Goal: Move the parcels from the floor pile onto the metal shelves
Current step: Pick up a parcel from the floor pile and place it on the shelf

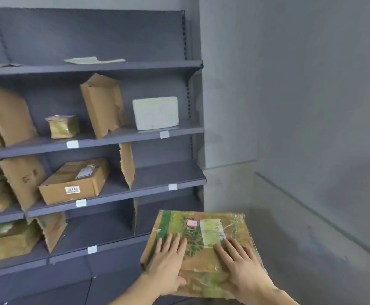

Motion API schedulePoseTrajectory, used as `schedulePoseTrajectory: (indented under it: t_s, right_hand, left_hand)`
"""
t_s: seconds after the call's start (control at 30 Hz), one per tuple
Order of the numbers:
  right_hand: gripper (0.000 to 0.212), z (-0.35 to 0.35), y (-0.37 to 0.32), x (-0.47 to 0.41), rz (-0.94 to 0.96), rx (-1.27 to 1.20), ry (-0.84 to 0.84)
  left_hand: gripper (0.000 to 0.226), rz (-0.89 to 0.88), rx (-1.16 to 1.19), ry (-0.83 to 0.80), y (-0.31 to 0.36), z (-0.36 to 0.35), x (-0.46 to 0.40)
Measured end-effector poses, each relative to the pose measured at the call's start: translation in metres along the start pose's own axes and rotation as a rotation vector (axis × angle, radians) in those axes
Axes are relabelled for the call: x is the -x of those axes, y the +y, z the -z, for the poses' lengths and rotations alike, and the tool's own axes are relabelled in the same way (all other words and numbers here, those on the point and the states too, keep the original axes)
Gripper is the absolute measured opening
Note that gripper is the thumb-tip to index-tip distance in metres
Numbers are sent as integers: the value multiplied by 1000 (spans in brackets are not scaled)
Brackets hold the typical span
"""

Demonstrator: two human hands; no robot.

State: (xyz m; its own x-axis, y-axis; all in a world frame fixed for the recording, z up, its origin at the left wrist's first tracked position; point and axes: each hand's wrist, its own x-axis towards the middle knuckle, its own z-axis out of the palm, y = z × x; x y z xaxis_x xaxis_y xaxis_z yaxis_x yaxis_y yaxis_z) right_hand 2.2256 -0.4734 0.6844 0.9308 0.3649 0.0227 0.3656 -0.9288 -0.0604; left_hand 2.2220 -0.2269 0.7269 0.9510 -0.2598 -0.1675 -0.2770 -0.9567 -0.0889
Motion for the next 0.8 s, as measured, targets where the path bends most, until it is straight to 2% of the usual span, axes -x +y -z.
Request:
schedulePoseTrajectory:
  t_s: [0.13, 0.2, 0.27, 0.4, 0.8]
  right_hand:
    - [110, -28, -58, -43, 112, 15, -7]
    - [111, -29, -89, -55, 160, 52, -92]
    - [112, -9, -117, -63, 242, 105, -220]
    - [95, 12, -165, -83, 288, 94, -204]
    - [95, 21, -246, -130, 272, 113, -150]
  left_hand:
    - [106, 102, 82, -147, -60, -29, 29]
    - [107, 132, 123, -174, -88, -41, 41]
    - [108, 153, 177, -150, -113, -47, 53]
    - [105, 154, 209, -86, -163, -45, 66]
    - [105, 131, 223, -13, -263, -46, 81]
